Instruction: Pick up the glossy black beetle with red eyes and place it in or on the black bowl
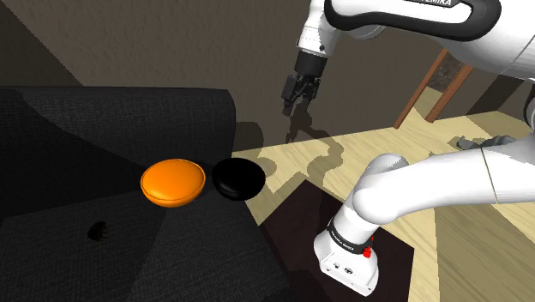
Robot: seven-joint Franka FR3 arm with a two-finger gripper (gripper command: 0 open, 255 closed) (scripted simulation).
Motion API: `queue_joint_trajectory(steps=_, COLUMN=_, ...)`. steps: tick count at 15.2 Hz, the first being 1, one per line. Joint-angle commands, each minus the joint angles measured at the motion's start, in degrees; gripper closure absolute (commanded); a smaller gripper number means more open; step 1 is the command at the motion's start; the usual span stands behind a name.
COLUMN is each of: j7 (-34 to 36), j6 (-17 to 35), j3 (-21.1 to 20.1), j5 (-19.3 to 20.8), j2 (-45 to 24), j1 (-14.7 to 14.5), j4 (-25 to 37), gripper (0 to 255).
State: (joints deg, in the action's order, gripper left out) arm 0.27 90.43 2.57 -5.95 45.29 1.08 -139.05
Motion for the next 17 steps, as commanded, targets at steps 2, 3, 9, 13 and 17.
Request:
queue_joint_trajectory(steps=2, j7=1.05, j6=1.36, j3=-1.14, j5=-0.78, j2=-0.62, j1=-0.48, j4=-0.54, gripper=0)
queue_joint_trajectory(steps=3, j7=2.08, j6=2.74, j3=-2.29, j5=-1.55, j2=-1.33, j1=-0.95, j4=-1.00, gripper=0)
queue_joint_trajectory(steps=9, j7=8.11, j6=11.28, j3=-9.13, j5=-5.58, j2=-7.34, j1=-3.73, j4=-2.19, gripper=0)
queue_joint_trajectory(steps=13, j7=12.09, j6=17.01, j3=-13.60, j5=-7.43, j2=-12.88, j1=-5.26, j4=-1.44, gripper=0)
queue_joint_trajectory(steps=17, j7=16.25, j6=22.53, j3=-17.97, j5=-8.21, j2=-19.46, j1=-6.36, j4=0.54, gripper=0)
